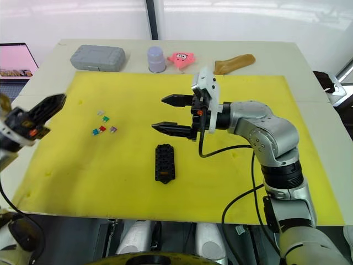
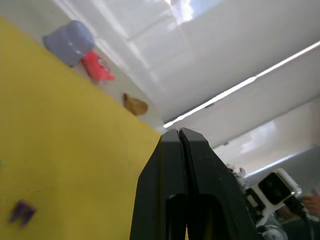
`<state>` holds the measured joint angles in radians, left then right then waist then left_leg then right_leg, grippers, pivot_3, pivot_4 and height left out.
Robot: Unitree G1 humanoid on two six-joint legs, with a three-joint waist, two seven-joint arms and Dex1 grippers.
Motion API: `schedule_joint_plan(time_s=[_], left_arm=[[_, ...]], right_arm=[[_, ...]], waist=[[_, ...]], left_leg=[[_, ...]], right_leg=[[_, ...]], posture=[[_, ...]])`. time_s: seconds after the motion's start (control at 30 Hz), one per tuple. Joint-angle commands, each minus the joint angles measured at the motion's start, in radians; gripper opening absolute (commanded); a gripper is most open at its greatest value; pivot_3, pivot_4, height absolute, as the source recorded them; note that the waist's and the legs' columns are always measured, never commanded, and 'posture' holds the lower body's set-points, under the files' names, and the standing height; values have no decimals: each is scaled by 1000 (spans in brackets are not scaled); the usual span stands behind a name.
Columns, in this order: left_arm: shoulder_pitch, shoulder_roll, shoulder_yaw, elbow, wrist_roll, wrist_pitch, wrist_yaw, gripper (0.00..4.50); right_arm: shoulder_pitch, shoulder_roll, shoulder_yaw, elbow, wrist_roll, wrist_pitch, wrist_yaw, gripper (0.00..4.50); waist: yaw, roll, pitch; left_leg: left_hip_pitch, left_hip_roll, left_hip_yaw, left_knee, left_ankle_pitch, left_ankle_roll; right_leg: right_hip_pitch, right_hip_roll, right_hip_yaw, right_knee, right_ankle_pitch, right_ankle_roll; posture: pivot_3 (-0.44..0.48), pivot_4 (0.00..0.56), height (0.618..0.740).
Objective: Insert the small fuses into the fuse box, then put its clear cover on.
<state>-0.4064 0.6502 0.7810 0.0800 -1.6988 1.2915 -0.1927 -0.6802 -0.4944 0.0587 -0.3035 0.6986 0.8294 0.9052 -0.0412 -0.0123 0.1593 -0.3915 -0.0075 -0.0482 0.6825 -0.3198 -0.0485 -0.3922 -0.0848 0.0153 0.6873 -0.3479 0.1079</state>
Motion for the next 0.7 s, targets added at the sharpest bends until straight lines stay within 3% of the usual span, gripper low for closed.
schedule_joint_plan(time_s=[0.03,0.17,0.23,0.33,0.57,0.7], left_arm=[[4,40,-27,-40,-95,-50,10,22],[99,152,-59,57,94,-55,-104,22],[124,188,-50,137,122,-58,-141,22],[143,242,-50,266,204,-61,-196,953],[121,259,-100,410,322,8,-263,4460],[112,200,-145,400,383,9,-278,4460]], right_arm=[[-2,-10,-33,-57,33,10,-23,4500],[21,-57,-33,-90,32,8,-12,4500],[21,-79,-19,-100,24,-1,1,4500],[13,-123,24,-108,-24,-40,34,4500],[-4,-138,85,-76,-112,-119,61,4500],[-12,-123,96,-69,-132,-130,55,4500]], waist=[[-6,0,0],[-20,1,0],[-24,1,0],[-24,1,1],[-9,1,1],[-1,1,1]], left_leg=[[0,0,0,-1,0,0],[0,-1,-7,-3,0,0],[0,-2,-8,-3,0,0],[0,-2,-8,-3,0,0],[0,-4,-9,-2,0,0],[0,-4,-9,-2,0,0]], right_leg=[[-1,0,0,0,0,0],[-4,4,3,0,0,0],[-4,4,3,0,0,0],[-3,5,2,0,0,0],[-3,3,1,0,0,0],[-3,2,2,0,0,0]], posture=[[0,150,740],[0,150,740],[0,150,740],[0,150,740],[0,150,740],[0,150,740]])
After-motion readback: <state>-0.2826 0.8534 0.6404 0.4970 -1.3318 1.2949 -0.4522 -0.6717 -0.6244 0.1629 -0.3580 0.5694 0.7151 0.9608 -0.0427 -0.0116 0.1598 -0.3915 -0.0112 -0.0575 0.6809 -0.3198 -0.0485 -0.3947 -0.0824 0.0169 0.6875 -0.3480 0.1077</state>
